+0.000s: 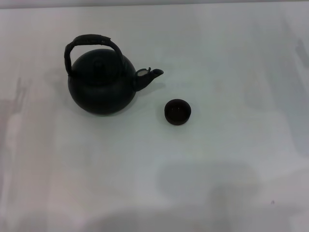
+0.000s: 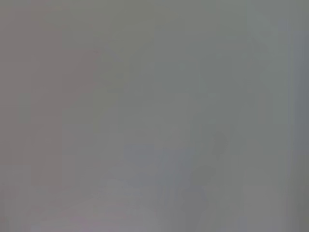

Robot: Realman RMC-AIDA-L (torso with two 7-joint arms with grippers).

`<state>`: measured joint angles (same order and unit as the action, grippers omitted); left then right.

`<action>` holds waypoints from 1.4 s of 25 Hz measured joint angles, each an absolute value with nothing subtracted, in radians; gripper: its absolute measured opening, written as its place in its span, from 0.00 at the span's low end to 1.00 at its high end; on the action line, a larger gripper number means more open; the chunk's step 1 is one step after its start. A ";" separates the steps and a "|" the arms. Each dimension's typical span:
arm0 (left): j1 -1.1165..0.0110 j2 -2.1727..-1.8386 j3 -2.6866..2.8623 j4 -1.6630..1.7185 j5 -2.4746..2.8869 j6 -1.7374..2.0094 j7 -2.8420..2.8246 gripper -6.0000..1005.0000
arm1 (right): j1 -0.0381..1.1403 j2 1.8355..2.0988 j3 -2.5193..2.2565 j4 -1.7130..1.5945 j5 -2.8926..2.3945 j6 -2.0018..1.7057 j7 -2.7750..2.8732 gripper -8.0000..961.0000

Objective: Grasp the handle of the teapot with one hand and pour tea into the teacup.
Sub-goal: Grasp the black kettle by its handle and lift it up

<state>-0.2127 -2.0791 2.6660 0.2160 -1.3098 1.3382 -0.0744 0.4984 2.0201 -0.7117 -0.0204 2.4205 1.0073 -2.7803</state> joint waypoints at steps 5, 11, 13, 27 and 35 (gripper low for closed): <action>-0.147 -2.081 2.731 0.216 -1.255 1.381 -0.175 0.80 | 0.517 2.020 -0.712 -0.029 2.421 0.954 -2.737 0.88; -0.167 -2.083 2.843 0.216 -1.172 1.374 -0.187 0.80 | 0.521 2.019 -0.717 -0.039 2.417 0.944 -2.680 0.88; -0.183 -2.083 2.843 0.216 -1.100 1.370 -0.187 0.80 | 0.518 2.019 -0.720 -0.039 2.415 0.943 -2.665 0.88; -0.292 -2.082 2.844 0.205 -1.020 1.313 -0.185 0.80 | 0.484 2.017 -0.724 -0.039 2.413 0.951 -2.599 0.88; -0.328 -2.083 2.842 0.205 -1.067 1.277 -0.184 0.79 | 0.492 2.016 -0.724 -0.043 2.413 0.947 -2.597 0.88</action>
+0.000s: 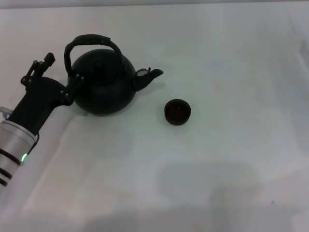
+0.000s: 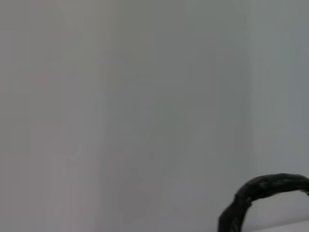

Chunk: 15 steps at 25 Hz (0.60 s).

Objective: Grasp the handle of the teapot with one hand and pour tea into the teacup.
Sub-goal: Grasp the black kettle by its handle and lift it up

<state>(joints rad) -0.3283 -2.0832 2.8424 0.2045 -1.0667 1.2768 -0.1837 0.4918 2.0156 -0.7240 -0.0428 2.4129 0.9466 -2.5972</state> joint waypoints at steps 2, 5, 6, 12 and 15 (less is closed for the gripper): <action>-0.334 -2.083 2.842 0.205 -1.083 1.270 -0.184 0.79 | 0.492 2.016 -0.724 -0.048 2.413 0.946 -2.597 0.88; -0.347 -2.083 2.842 0.204 -1.108 1.247 -0.183 0.79 | 0.492 2.016 -0.724 -0.052 2.413 0.945 -2.597 0.88; -0.353 -2.083 2.842 0.204 -1.114 1.235 -0.183 0.79 | 0.492 2.016 -0.724 -0.053 2.413 0.945 -2.597 0.88; -0.387 -2.083 2.842 0.204 -1.131 1.171 -0.183 0.79 | 0.492 2.015 -0.724 -0.058 2.413 0.945 -2.596 0.88; -0.400 -2.083 2.841 0.204 -1.125 1.155 -0.181 0.70 | 0.492 2.015 -0.724 -0.063 2.413 0.944 -2.596 0.88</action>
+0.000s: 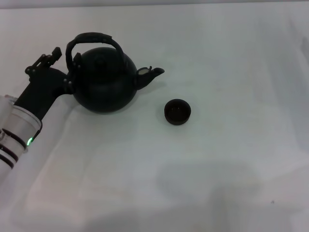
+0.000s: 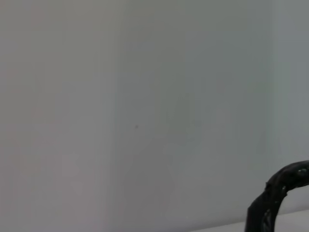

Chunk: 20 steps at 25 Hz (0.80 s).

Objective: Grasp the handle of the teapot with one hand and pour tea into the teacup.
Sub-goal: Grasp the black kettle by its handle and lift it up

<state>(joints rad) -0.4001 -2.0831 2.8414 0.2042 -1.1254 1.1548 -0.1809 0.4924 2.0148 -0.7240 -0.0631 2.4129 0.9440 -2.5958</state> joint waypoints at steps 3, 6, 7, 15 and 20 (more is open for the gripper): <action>-0.408 -2.082 2.842 0.204 -1.124 1.149 -0.163 0.62 | 0.492 2.015 -0.724 -0.065 2.413 0.939 -2.596 0.88; -0.413 -2.083 2.843 0.203 -1.124 1.146 -0.136 0.48 | 0.494 2.014 -0.724 -0.067 2.413 0.925 -2.595 0.88; -0.414 -2.083 2.843 0.203 -1.124 1.145 -0.133 0.43 | 0.496 2.014 -0.724 -0.068 2.413 0.920 -2.596 0.88; -0.418 -2.083 2.843 0.202 -1.125 1.149 -0.130 0.14 | 0.501 2.014 -0.722 -0.069 2.413 0.908 -2.595 0.88; -0.414 -2.080 2.822 0.197 -1.143 1.195 -0.130 0.13 | 0.503 2.014 -0.719 -0.069 2.413 0.897 -2.595 0.88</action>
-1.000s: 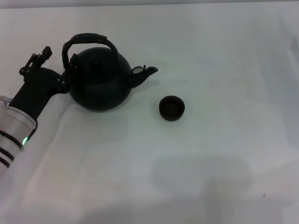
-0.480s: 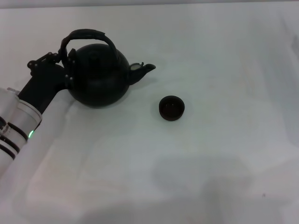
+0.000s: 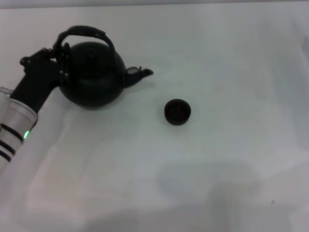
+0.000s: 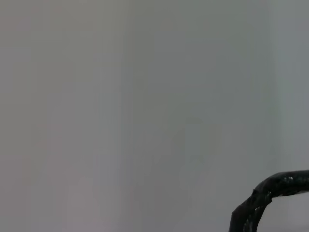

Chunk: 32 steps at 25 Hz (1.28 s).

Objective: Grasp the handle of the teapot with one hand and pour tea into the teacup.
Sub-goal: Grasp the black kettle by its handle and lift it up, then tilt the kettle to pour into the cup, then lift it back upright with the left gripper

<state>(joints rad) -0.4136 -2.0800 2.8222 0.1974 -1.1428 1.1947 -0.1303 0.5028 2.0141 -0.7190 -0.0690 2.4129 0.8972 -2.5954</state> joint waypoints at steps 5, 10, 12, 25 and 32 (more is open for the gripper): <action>-0.427 -2.077 2.819 0.159 -1.143 1.279 -0.130 0.12 | 0.503 2.015 -0.715 -0.069 2.415 0.892 -2.595 0.88; -0.470 -2.074 2.825 0.113 -1.135 1.320 -0.131 0.12 | 0.503 2.016 -0.715 -0.069 2.415 0.892 -2.595 0.88; -0.488 -2.073 2.829 0.097 -1.118 1.323 -0.131 0.12 | 0.503 2.016 -0.715 -0.069 2.415 0.892 -2.595 0.88; -0.591 -2.066 2.842 -0.002 -0.889 1.369 -0.133 0.12 | 0.490 2.016 -0.715 -0.067 2.420 0.892 -2.595 0.88; -0.606 -2.071 2.843 0.002 -0.812 1.369 -0.053 0.12 | 0.494 2.015 -0.713 -0.068 2.421 0.893 -2.598 0.88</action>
<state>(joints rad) -0.6061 -2.0705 2.8427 0.0025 -0.8119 1.3693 -0.0528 0.4935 2.0146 -0.7133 -0.0676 2.4207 0.8928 -2.5977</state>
